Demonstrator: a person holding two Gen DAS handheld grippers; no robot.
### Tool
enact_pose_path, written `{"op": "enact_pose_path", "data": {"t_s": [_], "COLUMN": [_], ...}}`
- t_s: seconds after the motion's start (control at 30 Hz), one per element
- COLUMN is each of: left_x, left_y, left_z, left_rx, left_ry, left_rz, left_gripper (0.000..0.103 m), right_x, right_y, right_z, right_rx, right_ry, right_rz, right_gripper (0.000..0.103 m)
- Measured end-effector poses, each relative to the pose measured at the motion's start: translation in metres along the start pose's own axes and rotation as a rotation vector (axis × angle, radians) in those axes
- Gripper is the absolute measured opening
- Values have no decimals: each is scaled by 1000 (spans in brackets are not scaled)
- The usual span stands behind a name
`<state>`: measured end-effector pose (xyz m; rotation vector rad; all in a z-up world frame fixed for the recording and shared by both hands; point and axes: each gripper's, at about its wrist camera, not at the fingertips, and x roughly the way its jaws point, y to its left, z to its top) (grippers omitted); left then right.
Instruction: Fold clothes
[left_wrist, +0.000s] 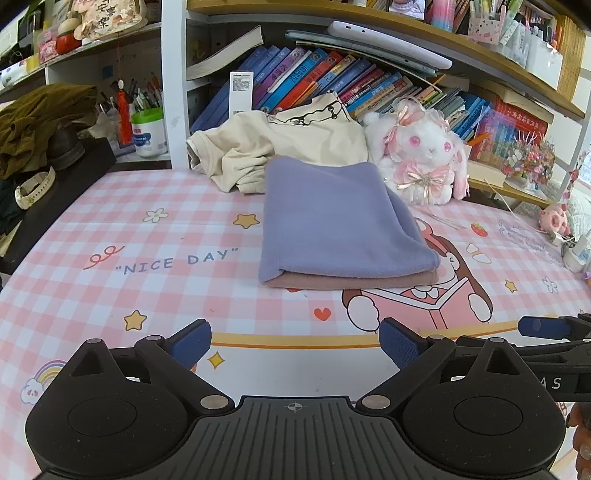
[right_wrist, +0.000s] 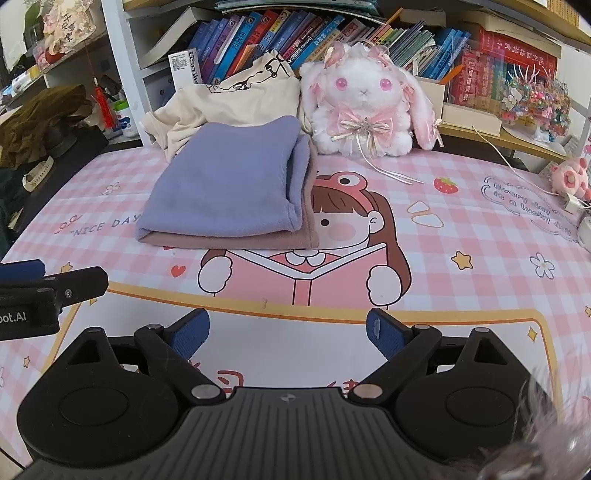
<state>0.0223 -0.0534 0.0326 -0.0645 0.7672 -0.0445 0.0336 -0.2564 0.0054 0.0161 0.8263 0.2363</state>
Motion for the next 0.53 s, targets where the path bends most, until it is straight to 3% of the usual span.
{"op": "enact_pose_path", "data": {"t_s": [0.2,0.4,0.53], "left_x": [-1,-3,0], "left_y": [1,-2,-8], "left_z": [0,-3,-5], "left_rx": [2,63,98], "left_ry": [-5,-27,-10], "left_rz": [11,-57,-28], "left_gripper": [99,99,99], "right_x": [0,-1,-1], "right_y": [1,1,2], "right_z": [-1,-2,-4], "right_rx": [-2,-7,-9], "right_ry": [0,3,6], "right_rz": [1,2,2], "right_gripper": [93,93,93]}}
